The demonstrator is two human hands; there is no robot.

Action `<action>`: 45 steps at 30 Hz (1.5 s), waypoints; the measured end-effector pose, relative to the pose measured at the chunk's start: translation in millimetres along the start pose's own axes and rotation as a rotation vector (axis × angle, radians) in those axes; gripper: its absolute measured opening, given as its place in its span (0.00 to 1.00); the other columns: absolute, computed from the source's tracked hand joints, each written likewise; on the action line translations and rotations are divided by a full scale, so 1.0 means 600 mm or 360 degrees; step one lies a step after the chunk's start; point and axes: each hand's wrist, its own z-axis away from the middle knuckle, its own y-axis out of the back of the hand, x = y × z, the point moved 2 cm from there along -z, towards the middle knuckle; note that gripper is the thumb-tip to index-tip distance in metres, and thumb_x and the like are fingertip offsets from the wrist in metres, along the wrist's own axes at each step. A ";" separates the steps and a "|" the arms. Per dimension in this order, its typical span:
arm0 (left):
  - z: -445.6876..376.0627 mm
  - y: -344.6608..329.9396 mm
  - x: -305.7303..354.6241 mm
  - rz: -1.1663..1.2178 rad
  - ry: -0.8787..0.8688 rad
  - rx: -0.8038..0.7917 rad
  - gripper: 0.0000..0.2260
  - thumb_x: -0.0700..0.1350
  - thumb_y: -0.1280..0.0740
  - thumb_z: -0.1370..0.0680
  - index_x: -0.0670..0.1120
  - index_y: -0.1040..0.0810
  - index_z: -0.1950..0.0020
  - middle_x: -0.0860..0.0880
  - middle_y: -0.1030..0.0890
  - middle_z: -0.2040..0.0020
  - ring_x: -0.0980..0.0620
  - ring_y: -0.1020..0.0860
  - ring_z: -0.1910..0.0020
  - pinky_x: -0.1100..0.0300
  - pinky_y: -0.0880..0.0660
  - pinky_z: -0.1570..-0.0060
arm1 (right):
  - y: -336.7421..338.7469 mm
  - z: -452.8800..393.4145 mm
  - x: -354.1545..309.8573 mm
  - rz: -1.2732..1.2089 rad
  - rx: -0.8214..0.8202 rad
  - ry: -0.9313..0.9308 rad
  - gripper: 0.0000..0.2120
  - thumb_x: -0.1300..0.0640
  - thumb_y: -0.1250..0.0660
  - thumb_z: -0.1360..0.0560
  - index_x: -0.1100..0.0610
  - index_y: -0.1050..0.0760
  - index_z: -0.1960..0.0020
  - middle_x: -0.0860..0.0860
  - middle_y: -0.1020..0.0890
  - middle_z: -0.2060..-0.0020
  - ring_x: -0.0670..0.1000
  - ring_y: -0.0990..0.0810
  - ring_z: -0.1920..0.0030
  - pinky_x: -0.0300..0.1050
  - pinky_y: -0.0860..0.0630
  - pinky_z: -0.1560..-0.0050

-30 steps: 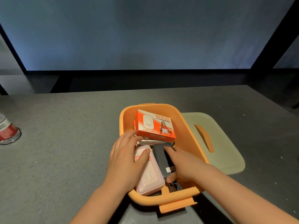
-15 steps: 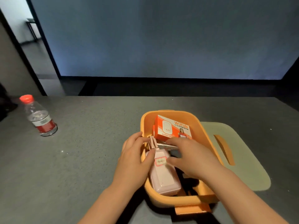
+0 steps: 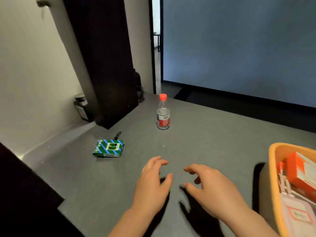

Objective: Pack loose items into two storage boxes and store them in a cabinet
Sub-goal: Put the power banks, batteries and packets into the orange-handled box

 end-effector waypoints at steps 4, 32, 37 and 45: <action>-0.017 0.066 -0.079 -0.0052 0.0124 0.0190 0.15 0.48 0.33 0.25 0.55 0.27 0.39 0.60 0.33 0.34 0.59 0.33 0.34 0.62 0.33 0.38 | -0.045 -0.062 -0.077 -0.0022 -0.0107 0.0144 0.19 0.42 0.39 0.25 0.42 0.31 0.34 0.39 0.25 0.38 0.43 0.23 0.43 0.41 0.26 0.47; -0.205 0.187 -0.343 -0.0372 0.0862 0.0822 0.48 0.52 0.22 0.41 0.54 0.44 0.26 0.47 0.44 0.28 0.44 0.46 0.30 0.47 0.44 0.31 | -0.266 -0.411 -0.264 -0.0093 -0.0231 0.0265 0.20 0.55 0.42 0.21 0.47 0.36 0.29 0.52 0.27 0.37 0.55 0.26 0.38 0.49 0.26 0.43; -0.187 0.201 -0.365 -0.0334 0.0939 0.0840 0.48 0.53 0.21 0.41 0.54 0.43 0.27 0.47 0.44 0.28 0.45 0.47 0.29 0.45 0.45 0.30 | -0.308 -0.441 -0.295 -0.0045 -0.0280 0.0261 0.15 0.46 0.43 0.20 0.52 0.29 0.38 0.54 0.29 0.43 0.54 0.30 0.39 0.50 0.27 0.44; -0.163 0.198 -0.348 -0.0300 0.0840 0.0785 0.47 0.53 0.22 0.40 0.54 0.43 0.27 0.49 0.44 0.28 0.46 0.47 0.30 0.47 0.45 0.30 | -0.288 -0.418 -0.258 -0.0018 -0.0169 0.0037 0.13 0.60 0.38 0.24 0.58 0.33 0.40 0.57 0.23 0.45 0.58 0.23 0.45 0.46 0.29 0.52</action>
